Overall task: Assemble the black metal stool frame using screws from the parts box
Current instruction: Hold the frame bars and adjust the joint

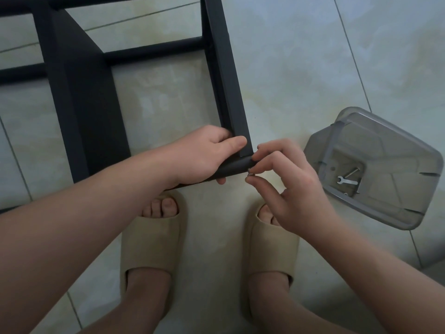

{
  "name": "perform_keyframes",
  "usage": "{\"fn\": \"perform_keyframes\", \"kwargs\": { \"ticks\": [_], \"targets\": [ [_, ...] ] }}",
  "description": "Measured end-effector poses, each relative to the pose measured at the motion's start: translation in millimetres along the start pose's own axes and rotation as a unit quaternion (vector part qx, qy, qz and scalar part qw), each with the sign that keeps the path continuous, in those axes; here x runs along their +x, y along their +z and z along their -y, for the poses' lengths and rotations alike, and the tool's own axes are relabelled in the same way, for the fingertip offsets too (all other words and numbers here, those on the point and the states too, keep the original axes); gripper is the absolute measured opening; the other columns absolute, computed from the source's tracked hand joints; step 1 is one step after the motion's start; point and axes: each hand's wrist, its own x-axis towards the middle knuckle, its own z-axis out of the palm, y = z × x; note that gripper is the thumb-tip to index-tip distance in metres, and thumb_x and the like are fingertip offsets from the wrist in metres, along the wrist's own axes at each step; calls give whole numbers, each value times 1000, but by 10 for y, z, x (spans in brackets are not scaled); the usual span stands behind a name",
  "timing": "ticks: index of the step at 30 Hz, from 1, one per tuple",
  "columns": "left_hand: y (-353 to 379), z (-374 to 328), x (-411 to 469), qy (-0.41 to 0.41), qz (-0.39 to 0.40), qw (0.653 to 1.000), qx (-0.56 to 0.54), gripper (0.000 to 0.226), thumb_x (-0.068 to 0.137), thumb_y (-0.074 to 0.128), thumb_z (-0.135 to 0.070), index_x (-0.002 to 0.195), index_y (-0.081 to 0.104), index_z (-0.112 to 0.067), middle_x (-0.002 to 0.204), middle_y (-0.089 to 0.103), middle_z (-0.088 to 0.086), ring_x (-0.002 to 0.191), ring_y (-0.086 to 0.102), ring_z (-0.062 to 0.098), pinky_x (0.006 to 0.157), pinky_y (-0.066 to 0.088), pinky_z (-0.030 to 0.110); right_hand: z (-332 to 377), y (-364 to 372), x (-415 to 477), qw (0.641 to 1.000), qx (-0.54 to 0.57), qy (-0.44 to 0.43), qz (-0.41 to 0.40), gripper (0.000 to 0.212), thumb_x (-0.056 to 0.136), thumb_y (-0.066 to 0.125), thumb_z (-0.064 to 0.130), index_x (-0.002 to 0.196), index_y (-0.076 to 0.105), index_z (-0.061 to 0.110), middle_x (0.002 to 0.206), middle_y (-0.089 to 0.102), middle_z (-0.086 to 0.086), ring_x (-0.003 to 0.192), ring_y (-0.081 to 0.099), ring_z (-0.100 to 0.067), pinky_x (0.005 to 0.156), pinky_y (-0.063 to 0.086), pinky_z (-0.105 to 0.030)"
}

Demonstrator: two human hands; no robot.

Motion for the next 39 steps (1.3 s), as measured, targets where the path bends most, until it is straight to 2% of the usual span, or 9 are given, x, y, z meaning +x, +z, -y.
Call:
{"fn": "perform_keyframes", "kwargs": {
  "ticks": [4, 7, 9, 13, 19, 22, 31, 39],
  "targets": [
    [-40, -6, 5, -20, 31, 999, -11, 47, 104, 42, -47, 99, 67, -8, 77, 74, 11, 70, 69, 20, 74, 49, 34, 31, -23, 25, 999, 4, 32, 5, 9, 87, 71, 7, 85, 63, 3, 109, 54, -3, 100, 58, -27, 90, 43, -25],
    [-73, 0, 7, -30, 59, 997, -33, 49, 104, 42, -49, 103, 68, -7, 74, 73, 9, 64, 65, 13, 67, 46, 29, 54, -35, 27, 999, 5, 49, 8, 10, 86, 72, 8, 85, 63, 4, 110, 55, -3, 101, 58, -24, 91, 41, -21],
    [-87, 4, 9, -35, 70, 996, -38, 51, 103, 42, -51, 104, 69, -8, 74, 73, 9, 63, 63, 12, 67, 46, 29, 61, -42, 25, 999, 3, 51, 10, 10, 86, 73, 9, 85, 64, 3, 110, 56, -5, 103, 58, -23, 91, 43, -22],
    [-81, 21, 18, -35, 71, 996, -49, 51, 102, 43, -52, 106, 70, -8, 93, 74, 18, 75, 67, 21, 77, 49, 35, 59, -51, 24, 999, -5, 39, 13, 11, 87, 72, 10, 87, 64, 2, 111, 57, -7, 104, 59, -27, 91, 46, -28],
    [-36, 26, 4, -22, 29, 999, -22, 46, 103, 43, -50, 97, 69, -12, 70, 73, 8, 64, 66, 14, 72, 48, 33, 70, -5, -4, 999, -48, 18, -6, 15, 91, 69, 15, 87, 62, 2, 111, 58, -8, 102, 60, -31, 86, 49, -37],
    [-29, 26, -1, -17, 22, 999, -27, 45, 103, 45, -49, 96, 69, -12, 70, 73, 8, 63, 68, 14, 69, 47, 31, 53, 13, -21, 998, -65, 0, -14, 16, 93, 67, 16, 88, 63, 2, 109, 59, -8, 101, 60, -31, 83, 49, -42],
    [15, 50, -6, 15, -29, 999, -9, 39, 102, 49, -45, 88, 68, -13, 62, 72, 5, 56, 68, 12, 61, 44, 28, 23, 69, -25, 996, -65, 0, -58, 19, 90, 69, 18, 83, 62, 2, 105, 62, -8, 97, 63, -30, 76, 52, -43],
    [37, 54, 6, 33, -64, 997, 0, 37, 102, 52, -38, 87, 66, -7, 66, 72, 7, 55, 71, 17, 64, 55, 40, 46, 63, -29, 998, -47, 27, -44, 22, 93, 66, 23, 84, 62, 4, 108, 60, -7, 101, 61, -30, 79, 51, -45]
  ]
}}
